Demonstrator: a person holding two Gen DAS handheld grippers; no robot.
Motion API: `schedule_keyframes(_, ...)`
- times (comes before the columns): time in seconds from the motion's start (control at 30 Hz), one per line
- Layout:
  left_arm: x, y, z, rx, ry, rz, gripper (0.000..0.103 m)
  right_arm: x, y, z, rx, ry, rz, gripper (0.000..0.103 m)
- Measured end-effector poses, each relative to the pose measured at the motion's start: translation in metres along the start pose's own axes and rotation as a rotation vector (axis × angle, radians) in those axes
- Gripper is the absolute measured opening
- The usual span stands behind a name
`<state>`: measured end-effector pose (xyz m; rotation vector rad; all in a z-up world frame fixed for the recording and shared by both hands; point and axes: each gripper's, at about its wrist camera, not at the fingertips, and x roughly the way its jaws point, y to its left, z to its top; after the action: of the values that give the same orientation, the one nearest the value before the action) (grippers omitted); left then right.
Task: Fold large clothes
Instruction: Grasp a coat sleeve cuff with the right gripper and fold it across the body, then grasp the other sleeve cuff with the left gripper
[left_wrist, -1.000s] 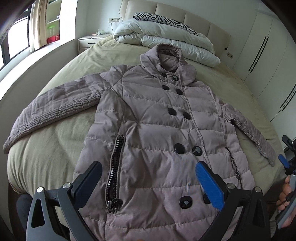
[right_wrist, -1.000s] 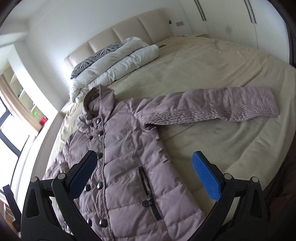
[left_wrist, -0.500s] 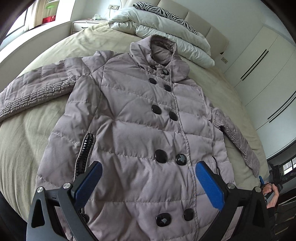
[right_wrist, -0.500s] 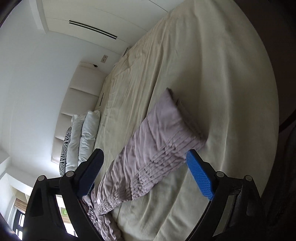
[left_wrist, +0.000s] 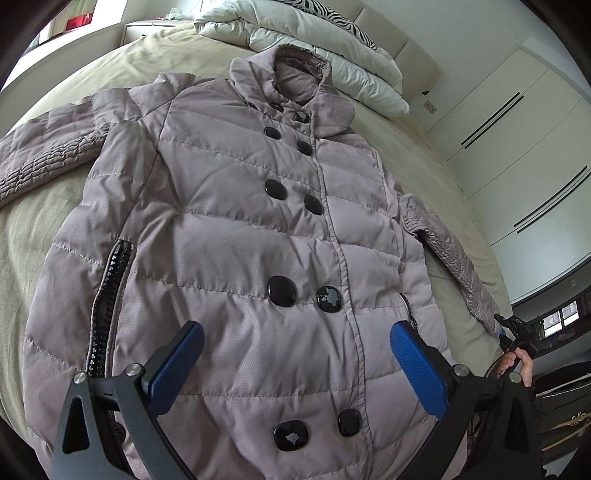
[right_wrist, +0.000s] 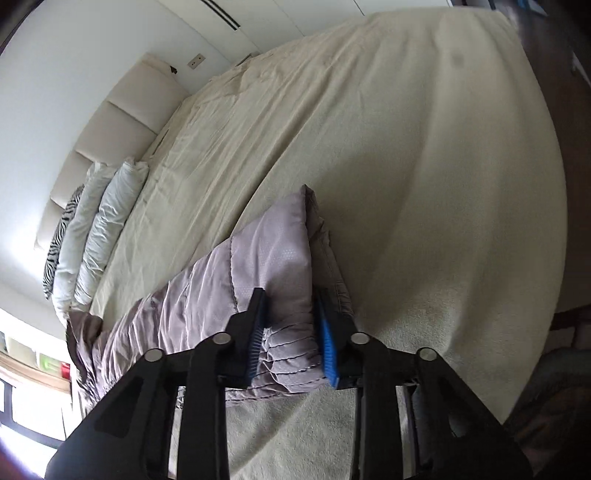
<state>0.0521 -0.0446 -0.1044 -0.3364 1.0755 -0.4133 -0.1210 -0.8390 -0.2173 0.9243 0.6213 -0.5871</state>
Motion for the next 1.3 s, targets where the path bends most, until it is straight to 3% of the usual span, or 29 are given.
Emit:
schedule_keyframes(0.17,-0.010,0.007,-0.001,-0.005,-0.026,-0.014,0.103,-0.046,0.091,-0.014,-0.235,-0.088,-0.069,0.015)
schedule_keyframes(0.33,-0.027,0.022,-0.001,-0.028,-0.070,-0.019,0.103,-0.084,0.249,-0.067,-0.592,-0.176,-0.028,0.013)
schedule_keyframes(0.4,-0.035,0.030,0.000,-0.040,-0.092,-0.012,0.103,-0.089,0.309,-0.104,-0.720,-0.168,0.039,0.001)
schedule_keyframes(0.53,-0.055,0.045,0.001,-0.045,-0.147,0.023,0.103,-0.086,0.418,-0.206,-0.936,-0.110,0.133,0.001)
schedule_keyframes(0.63,-0.067,0.055,0.001,-0.046,-0.181,0.049,0.103,-0.072,0.466,-0.273,-1.013,-0.037,0.206,0.001)
schedule_keyframes(0.73,-0.070,0.066,0.002,-0.063,-0.189,0.058,0.103,-0.074,0.486,-0.354,-1.034,0.095,0.289,0.001)
schedule_keyframes(0.83,-0.070,0.074,0.002,-0.079,-0.187,0.053,0.103,-0.072,0.475,-0.405,-0.986,0.192,0.347,0.002)
schedule_keyframes(0.93,-0.064,0.073,0.002,-0.079,-0.176,0.028,0.103,-0.074,0.441,-0.404,-0.860,0.183,0.431,0.003)
schedule_keyframes(1.0,-0.053,0.065,0.004,-0.067,-0.153,-0.005,0.103,-0.089,0.418,-0.387,-0.797,0.099,0.465,0.011)
schedule_keyframes(1.03,-0.045,0.058,0.007,-0.059,-0.139,-0.031,0.103,-0.096,0.407,-0.378,-0.780,0.044,0.465,0.026)
schedule_keyframes(1.07,-0.036,0.049,0.009,-0.049,-0.122,-0.063,0.103,-0.105,0.396,-0.371,-0.772,-0.005,0.455,0.066)
schedule_keyframes(1.1,-0.025,0.038,0.012,-0.039,-0.101,-0.094,0.103,-0.113,0.386,-0.364,-0.757,-0.035,0.451,0.089)
schedule_keyframes(1.13,-0.013,0.027,0.016,-0.029,-0.079,-0.129,0.103,-0.122,0.373,-0.356,-0.726,-0.070,0.471,0.103)
schedule_keyframes(1.2,0.013,0.001,0.024,-0.011,-0.030,-0.201,0.103,-0.137,0.349,-0.341,-0.676,-0.136,0.495,0.103)
schedule_keyframes(1.3,0.060,-0.041,0.037,0.006,0.071,-0.278,0.103,-0.134,0.324,-0.323,-0.659,-0.054,0.453,0.103)
